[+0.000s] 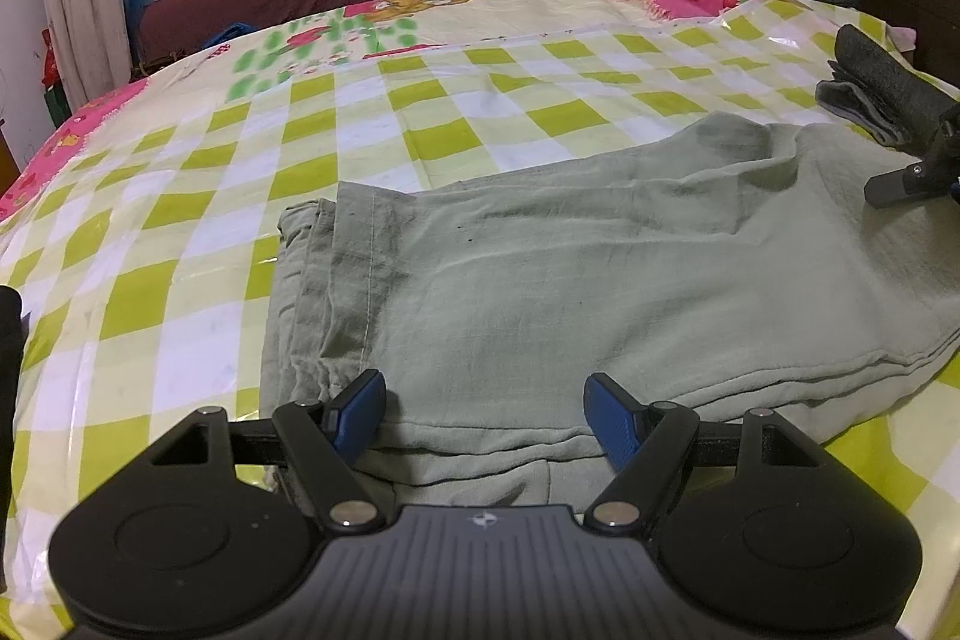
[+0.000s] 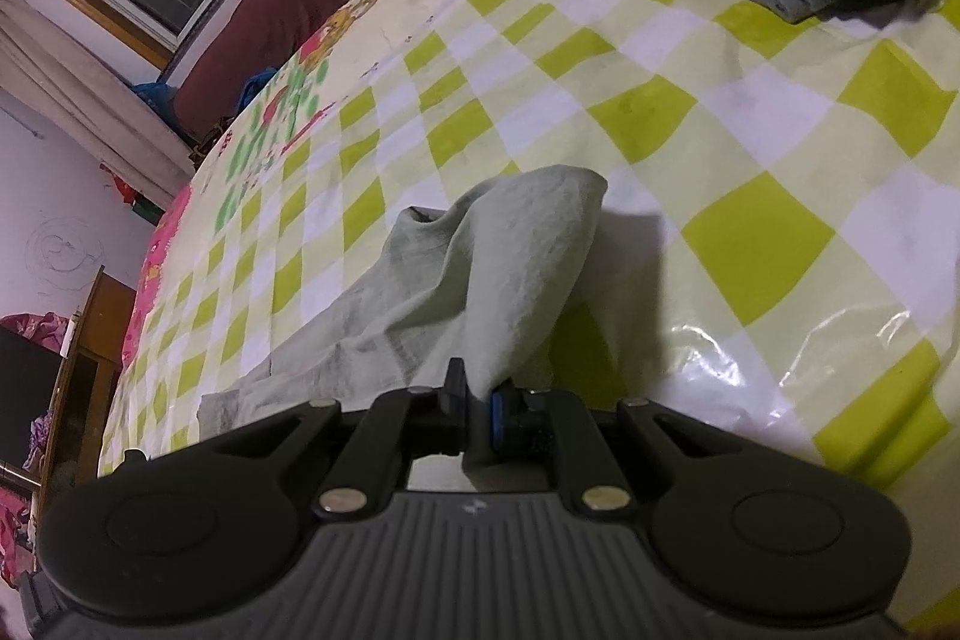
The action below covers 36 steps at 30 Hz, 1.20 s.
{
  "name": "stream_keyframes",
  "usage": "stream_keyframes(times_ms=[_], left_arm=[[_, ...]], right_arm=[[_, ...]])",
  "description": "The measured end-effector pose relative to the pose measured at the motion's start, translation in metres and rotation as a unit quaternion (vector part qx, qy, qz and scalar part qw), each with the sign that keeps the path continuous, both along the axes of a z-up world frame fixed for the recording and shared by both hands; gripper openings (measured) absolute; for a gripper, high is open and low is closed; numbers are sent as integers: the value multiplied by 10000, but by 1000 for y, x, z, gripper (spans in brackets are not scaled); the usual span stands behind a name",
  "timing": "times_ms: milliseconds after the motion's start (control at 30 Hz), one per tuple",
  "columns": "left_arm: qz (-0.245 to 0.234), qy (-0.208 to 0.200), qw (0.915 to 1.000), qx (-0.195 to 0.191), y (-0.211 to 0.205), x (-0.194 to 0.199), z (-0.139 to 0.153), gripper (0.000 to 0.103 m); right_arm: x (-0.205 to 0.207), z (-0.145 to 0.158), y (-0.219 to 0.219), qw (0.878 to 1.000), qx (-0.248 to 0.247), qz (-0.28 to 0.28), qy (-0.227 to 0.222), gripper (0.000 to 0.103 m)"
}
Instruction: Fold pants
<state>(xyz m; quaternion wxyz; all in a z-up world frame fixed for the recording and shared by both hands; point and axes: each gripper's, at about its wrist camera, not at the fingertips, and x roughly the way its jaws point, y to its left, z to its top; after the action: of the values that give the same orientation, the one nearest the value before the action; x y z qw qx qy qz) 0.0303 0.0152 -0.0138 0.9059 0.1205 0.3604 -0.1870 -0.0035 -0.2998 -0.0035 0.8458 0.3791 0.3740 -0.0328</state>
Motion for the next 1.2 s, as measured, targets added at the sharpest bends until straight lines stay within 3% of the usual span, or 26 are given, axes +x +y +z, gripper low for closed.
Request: stream_keyframes(times_ms=[433, 1200], left_arm=[[-2, -2, 10000, 36, 0, 0, -1, 86], [6, -4, 10000, 27, -2, 0, -1, 87]], right_arm=[[-3, -23, -12, 9994, 155, -226, 218, 8], [-6, -28, -34, 9987, 240, -380, 219, 8]])
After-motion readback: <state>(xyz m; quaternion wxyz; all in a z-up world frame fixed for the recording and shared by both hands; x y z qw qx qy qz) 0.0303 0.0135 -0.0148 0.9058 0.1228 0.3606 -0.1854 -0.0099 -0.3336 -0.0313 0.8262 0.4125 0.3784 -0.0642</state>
